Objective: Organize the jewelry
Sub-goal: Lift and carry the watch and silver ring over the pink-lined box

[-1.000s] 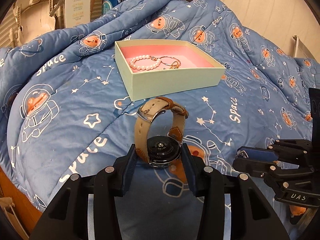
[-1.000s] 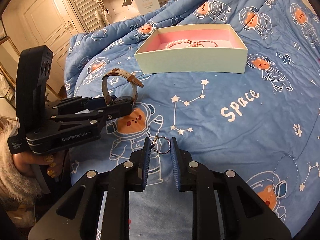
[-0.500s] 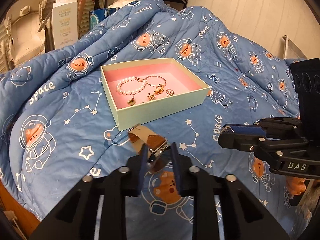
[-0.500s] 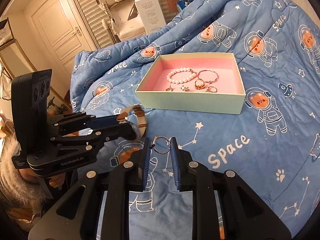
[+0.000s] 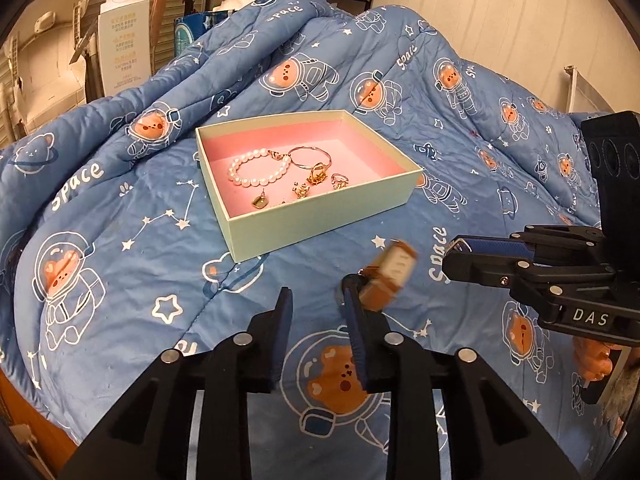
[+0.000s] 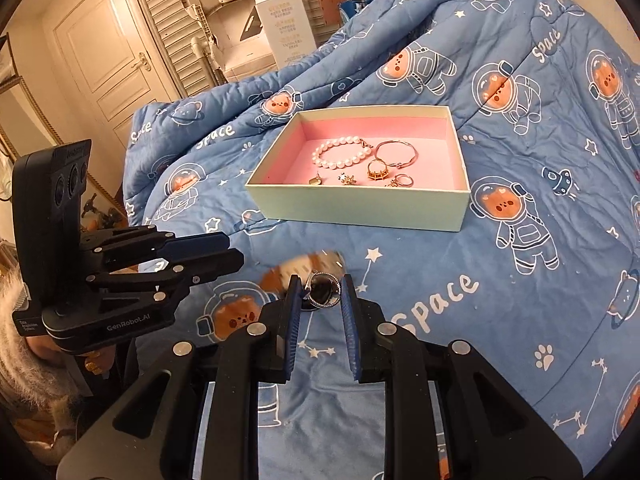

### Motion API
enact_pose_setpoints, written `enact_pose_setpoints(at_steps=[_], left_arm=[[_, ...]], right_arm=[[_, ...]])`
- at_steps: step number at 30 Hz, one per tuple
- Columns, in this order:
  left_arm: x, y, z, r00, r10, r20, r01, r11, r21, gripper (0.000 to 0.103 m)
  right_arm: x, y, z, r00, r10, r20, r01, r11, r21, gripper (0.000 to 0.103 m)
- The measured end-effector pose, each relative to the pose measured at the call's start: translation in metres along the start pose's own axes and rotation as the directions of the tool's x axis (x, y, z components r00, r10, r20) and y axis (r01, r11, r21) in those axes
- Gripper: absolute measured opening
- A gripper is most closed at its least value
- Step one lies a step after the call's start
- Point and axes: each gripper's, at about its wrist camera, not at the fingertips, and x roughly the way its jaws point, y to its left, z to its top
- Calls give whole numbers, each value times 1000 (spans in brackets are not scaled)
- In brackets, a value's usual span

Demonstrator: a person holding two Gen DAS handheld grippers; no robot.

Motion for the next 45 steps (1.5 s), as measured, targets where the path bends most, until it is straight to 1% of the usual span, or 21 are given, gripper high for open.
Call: enact_pose_setpoints(at_steps=[1,2,3,4,5,9,11,13,14,16,20,23,29,33,36,39,45], left_arm=[[1,-2,-1,1000,-9,0,9,1000,6,34],[2,-5,-1,1000,-14,-1,14,1000,14,41],[2,-7,-2,1000,-16,0,16,1000,24,44],[3,-10,-3,1000,-13,6,13,999,33,50],[5,-11,-3,1000,-4,8,4,999,39,53],[18,-12,-1,1000,20,-2,-19,999,46,53],[25,-12,1,999,35,-6,-35,998,46,50],[29,-14,2,999,39,-11,-38,998,48,31],[30,-15,2,999,46,-11,-46,997,54,25],[31,-19,3,998,58,-8,-57,996,73,17],[29,-25,3,998,58,-1,-57,994,93,16],[26,-26,3,999,46,2,-46,995,88,16],[7,-26,11,999,20,38,-23,996,89,15],[-10,-21,24,998,-4,68,-1,997,75,15],[-22,-16,37,996,-16,90,11,998,60,15],[-30,-13,48,994,-6,113,-2,998,66,15],[-32,-1,66,993,-6,116,1,999,46,15]], right_arm=[[-1,-2,0,1000,-4,0,4,1000,2,21],[-1,-3,0,1000,-7,0,7,1000,3,21],[-2,-4,-1,1000,-10,-1,10,1000,4,21],[-2,-5,-1,1000,-12,-3,12,1000,4,21],[-2,-6,-1,1000,-15,-4,15,1000,4,21],[-1,-7,-2,1000,-18,-3,18,1000,11,21],[0,-7,-2,1000,-24,-1,24,1000,9,21],[1,-6,-3,1000,-28,-3,28,1000,2,21],[1,-6,-3,1000,-28,-5,28,1000,1,21],[3,-6,-3,999,-30,-10,30,1000,0,21],[4,-8,-4,999,-33,-14,33,999,6,21],[4,-7,-4,999,-30,-15,30,1000,5,21],[1,-5,2,1000,-6,-5,6,1000,-4,21],[-3,-3,12,1000,20,10,-19,1000,-15,21],[-7,0,23,999,22,26,-22,999,-33,21],[-11,4,34,999,19,42,-17,998,-59,21],[-11,9,55,998,5,62,2,994,-108,21]])
